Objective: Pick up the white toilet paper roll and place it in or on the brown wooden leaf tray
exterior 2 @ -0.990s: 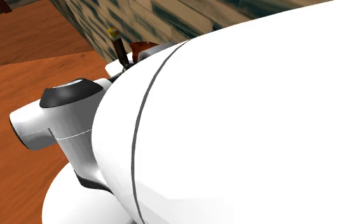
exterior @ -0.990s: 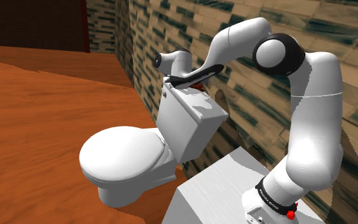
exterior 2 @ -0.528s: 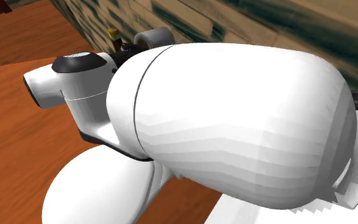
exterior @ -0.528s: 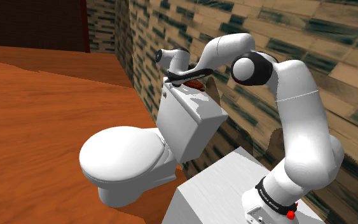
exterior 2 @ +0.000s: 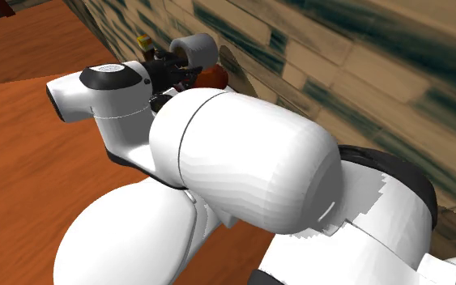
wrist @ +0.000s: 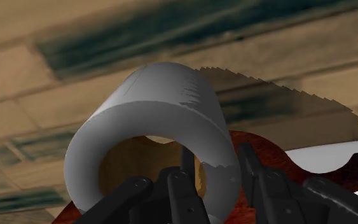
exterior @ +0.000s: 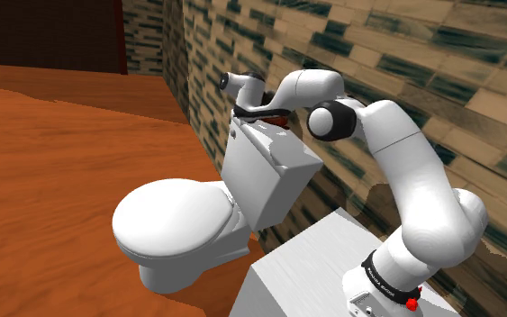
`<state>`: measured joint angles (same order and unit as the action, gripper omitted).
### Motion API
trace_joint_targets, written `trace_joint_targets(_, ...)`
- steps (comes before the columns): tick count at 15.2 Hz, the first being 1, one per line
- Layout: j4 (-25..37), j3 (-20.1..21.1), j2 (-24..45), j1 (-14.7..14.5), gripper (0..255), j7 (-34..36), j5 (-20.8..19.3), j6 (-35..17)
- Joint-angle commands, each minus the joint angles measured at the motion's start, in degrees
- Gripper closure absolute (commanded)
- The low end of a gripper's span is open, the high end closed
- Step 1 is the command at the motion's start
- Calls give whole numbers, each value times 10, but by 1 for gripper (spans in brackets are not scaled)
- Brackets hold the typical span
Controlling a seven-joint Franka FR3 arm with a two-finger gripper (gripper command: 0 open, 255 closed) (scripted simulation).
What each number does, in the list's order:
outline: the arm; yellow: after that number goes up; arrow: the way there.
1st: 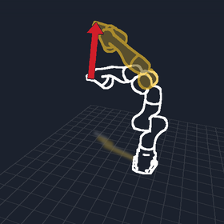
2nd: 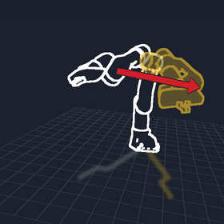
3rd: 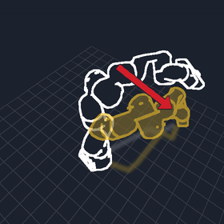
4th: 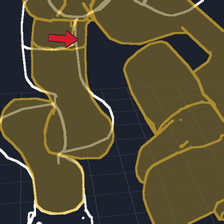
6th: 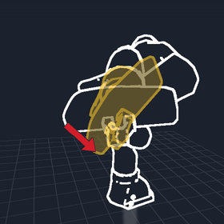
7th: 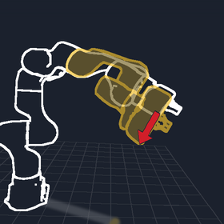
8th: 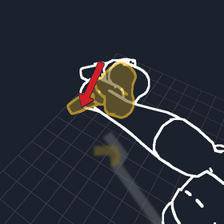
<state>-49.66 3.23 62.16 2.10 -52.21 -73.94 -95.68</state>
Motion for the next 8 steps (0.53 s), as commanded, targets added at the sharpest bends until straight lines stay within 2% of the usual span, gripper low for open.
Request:
trace_joint_targets(1,7,-1,12,-1,255,5,-1,-2)
trace_joint_targets(8,17,-1,36,-1,255,18,-3,-7)
